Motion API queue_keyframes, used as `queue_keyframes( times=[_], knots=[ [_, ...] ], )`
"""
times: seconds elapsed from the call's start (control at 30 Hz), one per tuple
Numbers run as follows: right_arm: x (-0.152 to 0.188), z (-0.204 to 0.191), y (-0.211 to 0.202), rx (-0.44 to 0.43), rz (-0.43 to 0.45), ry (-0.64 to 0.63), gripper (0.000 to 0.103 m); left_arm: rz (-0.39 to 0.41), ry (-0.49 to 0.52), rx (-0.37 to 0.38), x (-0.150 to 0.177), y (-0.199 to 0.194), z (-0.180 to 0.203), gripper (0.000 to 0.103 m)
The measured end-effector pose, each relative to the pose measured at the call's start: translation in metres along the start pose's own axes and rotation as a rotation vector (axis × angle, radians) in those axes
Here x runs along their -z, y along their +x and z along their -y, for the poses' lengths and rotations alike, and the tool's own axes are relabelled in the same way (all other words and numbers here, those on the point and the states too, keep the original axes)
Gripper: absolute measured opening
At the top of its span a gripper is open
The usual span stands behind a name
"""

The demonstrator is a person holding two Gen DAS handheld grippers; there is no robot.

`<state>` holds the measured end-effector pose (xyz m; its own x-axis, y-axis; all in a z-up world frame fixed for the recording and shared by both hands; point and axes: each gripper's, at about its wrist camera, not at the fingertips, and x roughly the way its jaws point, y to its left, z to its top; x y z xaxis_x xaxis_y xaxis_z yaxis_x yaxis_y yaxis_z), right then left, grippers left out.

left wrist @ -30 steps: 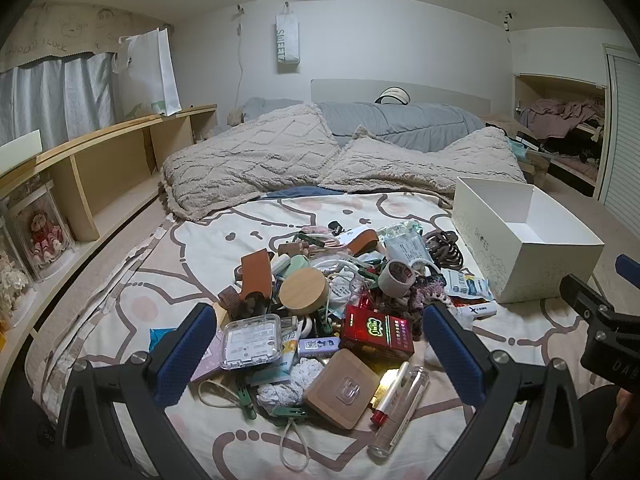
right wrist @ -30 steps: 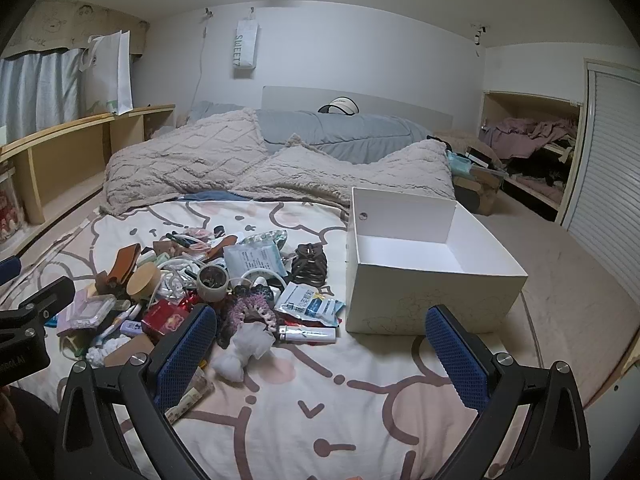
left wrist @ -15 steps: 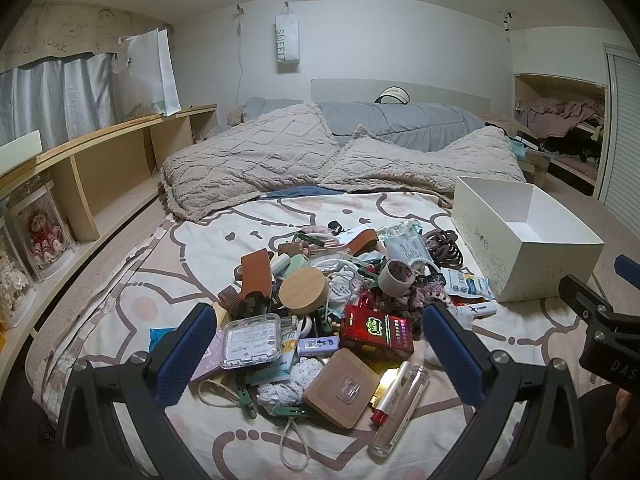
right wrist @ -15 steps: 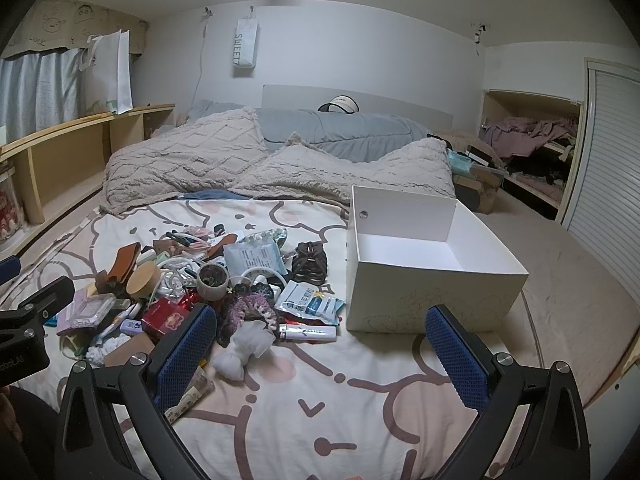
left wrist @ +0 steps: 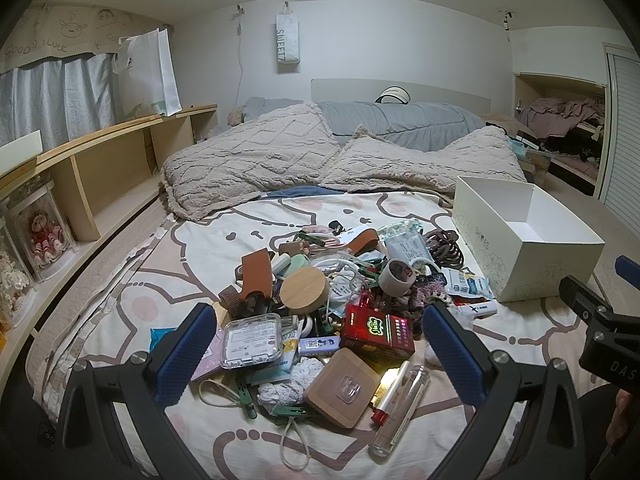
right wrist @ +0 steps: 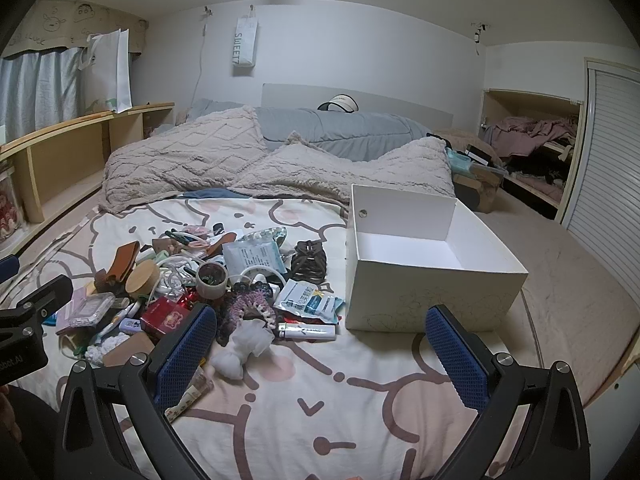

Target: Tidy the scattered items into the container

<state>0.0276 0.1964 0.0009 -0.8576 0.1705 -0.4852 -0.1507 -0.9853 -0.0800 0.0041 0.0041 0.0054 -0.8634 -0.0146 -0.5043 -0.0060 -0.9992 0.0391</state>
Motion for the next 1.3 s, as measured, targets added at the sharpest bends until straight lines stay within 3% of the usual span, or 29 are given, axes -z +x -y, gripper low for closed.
queue_keyframes(
  times=[0.37,0.73,0.97,1.17,1.3],
  knots=[
    [0.007,-0.001,0.009,-0.017,-0.037,0.027,0.103,-0.025,-0.008,-0.01,0.007,0.007,-0.004,0.103],
    [0.023,0.004,0.048,-0.108,-0.165,0.098,0.103,-0.168,-0.051,0.03,0.033,0.046,-0.006,0.103],
    [0.032,0.0,0.074,-0.178,-0.241,0.113,0.103,-0.246,-0.036,0.091,0.055,0.065,0.001,0.103],
    [0.026,-0.012,0.103,-0.261,-0.319,0.072,0.103,-0.25,-0.015,0.155,0.067,0.067,0.015,0.103],
    [0.026,-0.025,0.122,-0.323,-0.364,0.014,0.093,-0.271,-0.013,0.204,0.073,0.069,0.021,0.103]
  ],
)
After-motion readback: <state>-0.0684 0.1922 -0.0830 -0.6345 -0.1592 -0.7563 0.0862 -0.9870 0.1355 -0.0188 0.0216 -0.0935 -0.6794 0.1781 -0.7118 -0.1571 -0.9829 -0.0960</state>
